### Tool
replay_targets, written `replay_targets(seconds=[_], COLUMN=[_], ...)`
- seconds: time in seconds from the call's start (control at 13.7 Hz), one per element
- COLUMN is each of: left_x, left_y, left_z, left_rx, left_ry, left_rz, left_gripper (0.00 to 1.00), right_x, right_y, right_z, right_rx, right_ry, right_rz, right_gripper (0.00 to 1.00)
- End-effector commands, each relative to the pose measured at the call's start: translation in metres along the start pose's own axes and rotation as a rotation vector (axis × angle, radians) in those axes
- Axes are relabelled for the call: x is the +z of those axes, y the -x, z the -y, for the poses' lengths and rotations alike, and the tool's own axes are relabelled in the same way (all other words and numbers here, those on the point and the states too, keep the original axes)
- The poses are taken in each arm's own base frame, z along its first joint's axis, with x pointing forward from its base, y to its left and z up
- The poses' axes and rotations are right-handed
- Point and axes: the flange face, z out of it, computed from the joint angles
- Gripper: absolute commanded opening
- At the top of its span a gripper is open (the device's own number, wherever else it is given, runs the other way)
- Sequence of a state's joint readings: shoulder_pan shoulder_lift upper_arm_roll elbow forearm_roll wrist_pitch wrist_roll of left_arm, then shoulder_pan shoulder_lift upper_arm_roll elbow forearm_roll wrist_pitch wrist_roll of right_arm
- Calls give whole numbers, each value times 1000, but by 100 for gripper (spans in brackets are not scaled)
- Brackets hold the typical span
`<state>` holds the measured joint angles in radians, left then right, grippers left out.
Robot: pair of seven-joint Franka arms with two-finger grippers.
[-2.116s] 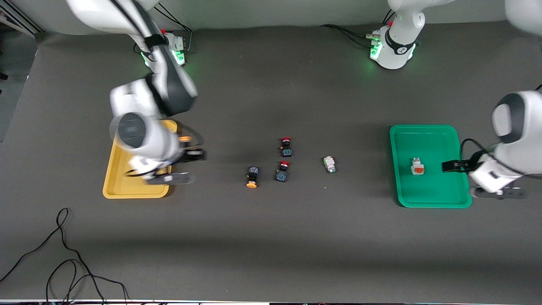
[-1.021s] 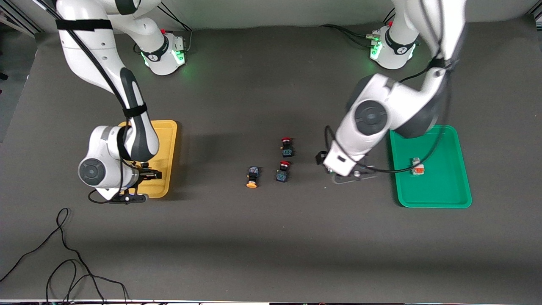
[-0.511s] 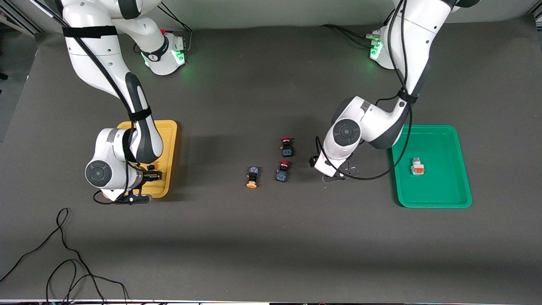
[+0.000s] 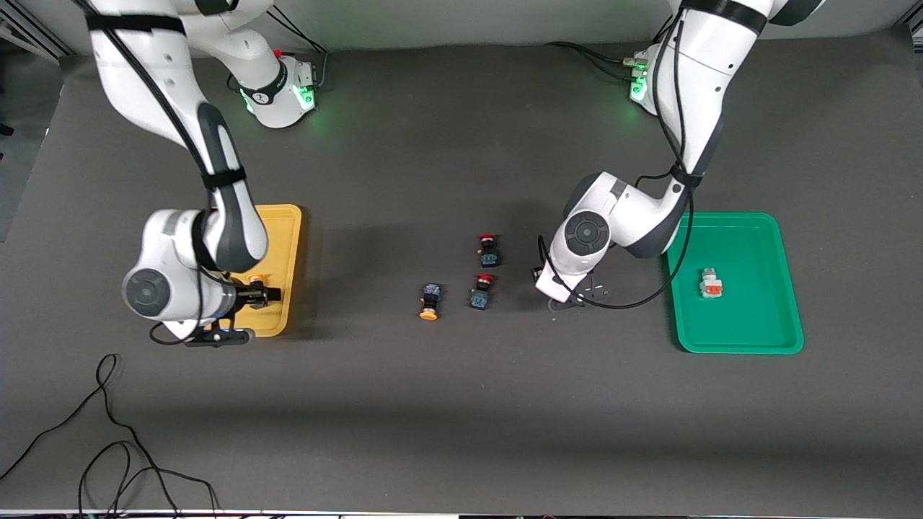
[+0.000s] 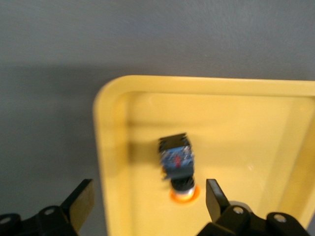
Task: Place green and yellow buttons in trays
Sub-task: 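Release the yellow button in the tray while the left gripper grasps a white button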
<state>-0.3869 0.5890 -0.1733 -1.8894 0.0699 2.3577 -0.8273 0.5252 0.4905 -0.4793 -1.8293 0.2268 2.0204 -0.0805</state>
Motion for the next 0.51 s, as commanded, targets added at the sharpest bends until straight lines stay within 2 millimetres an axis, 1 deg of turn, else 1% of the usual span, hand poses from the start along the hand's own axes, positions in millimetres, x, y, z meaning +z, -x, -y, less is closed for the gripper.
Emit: replay_targets(seconds=[0.0,0.07,0.15,0.22,0.29,0.36,0.44], left_x=[-10,-24,-42,-70,-96,-128,-159], left_y=[-3,-5,-9,-15,-24,-30,-34], left_z=[1,2,3,6,13,18,23], left_rx=[-19,-14,-17,-22,-37,-37,-30], left_ry=[-6,3,12,18,16,16,7], left_rz=[-23,-38,-56,-73,-79,-78,-64], left_gripper=[18,16,13,8,8,8,8], right_x=[-74,-92,-110,-127,-143,-157,-160], right_y=[26,29,27,24,18,16,12], right_z=[8,11,15,19,28,50,70], right_rx=[32,57,93,131,169,185,209], right_ry=[-87,-102,-110,-118,-124,-132,-132], right_rz=[-54,-66,-93,-122,-153,-176,-184], right_gripper=[100,100,100,100,100,100,100])
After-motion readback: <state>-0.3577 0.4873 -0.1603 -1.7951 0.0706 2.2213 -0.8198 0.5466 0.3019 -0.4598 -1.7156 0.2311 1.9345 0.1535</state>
